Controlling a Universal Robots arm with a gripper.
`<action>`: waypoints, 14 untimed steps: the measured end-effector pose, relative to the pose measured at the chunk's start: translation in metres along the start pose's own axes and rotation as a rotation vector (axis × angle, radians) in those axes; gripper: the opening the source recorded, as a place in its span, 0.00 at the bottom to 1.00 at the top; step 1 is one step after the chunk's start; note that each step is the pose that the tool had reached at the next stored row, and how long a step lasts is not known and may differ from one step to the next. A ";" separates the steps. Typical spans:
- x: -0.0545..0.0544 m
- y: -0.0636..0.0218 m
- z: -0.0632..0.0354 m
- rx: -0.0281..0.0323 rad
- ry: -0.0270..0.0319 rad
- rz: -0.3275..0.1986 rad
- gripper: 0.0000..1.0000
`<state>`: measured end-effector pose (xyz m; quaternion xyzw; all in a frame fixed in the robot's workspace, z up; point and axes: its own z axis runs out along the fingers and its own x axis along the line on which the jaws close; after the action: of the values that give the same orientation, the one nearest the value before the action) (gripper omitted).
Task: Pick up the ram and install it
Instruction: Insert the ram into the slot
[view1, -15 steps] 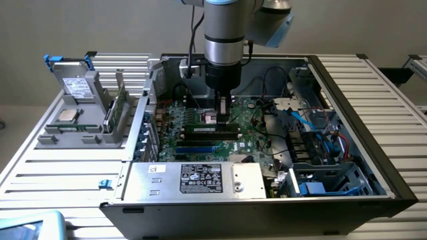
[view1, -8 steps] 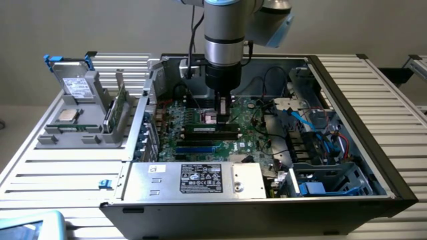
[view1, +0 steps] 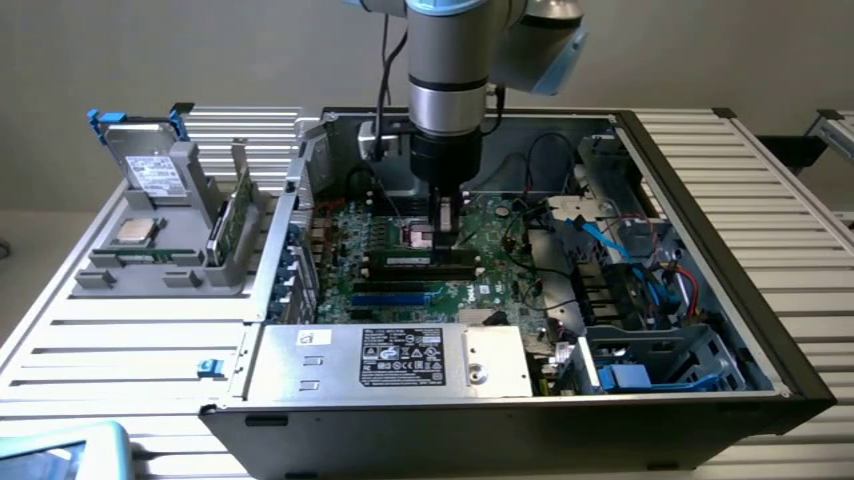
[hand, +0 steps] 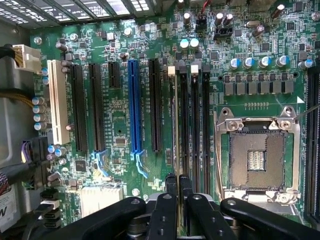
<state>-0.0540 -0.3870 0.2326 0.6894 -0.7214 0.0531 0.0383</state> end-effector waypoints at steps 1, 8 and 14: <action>0.000 0.0003 0.0004 0.0005 0.0000 0.000 0.14; 0.000 0.0008 0.0029 0.0043 -0.0003 0.001 0.14; 0.001 0.0015 0.0035 0.0068 -0.0009 0.001 0.14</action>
<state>-0.0555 -0.3880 0.2292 0.6893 -0.7215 0.0552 0.0356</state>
